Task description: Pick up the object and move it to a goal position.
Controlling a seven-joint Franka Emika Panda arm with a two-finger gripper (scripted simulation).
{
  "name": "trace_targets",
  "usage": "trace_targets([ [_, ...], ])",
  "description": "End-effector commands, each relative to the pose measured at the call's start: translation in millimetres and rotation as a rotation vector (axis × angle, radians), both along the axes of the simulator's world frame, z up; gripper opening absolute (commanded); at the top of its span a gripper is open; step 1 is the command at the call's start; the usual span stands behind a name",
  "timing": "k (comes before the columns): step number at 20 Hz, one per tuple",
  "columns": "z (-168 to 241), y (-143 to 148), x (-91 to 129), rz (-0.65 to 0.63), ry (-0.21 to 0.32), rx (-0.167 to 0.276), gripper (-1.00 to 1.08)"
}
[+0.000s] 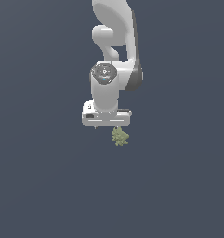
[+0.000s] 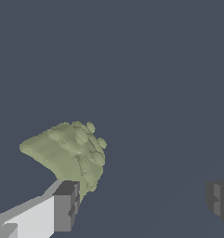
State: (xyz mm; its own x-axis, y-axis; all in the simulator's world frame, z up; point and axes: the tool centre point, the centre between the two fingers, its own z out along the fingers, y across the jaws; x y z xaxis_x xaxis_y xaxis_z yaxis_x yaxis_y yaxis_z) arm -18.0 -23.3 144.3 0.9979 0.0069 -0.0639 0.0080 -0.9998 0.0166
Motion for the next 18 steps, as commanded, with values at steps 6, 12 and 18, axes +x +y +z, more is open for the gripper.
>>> trace_targets([
  [6, 1.3, -4.3, 1.8, 0.022, 0.000, -0.010, 1.00],
  [12, 4.3, -12.6, 4.4, 0.037, 0.001, -0.027, 1.00],
  [18, 2.9, -9.7, 4.1, 0.052, 0.000, -0.023, 1.00],
])
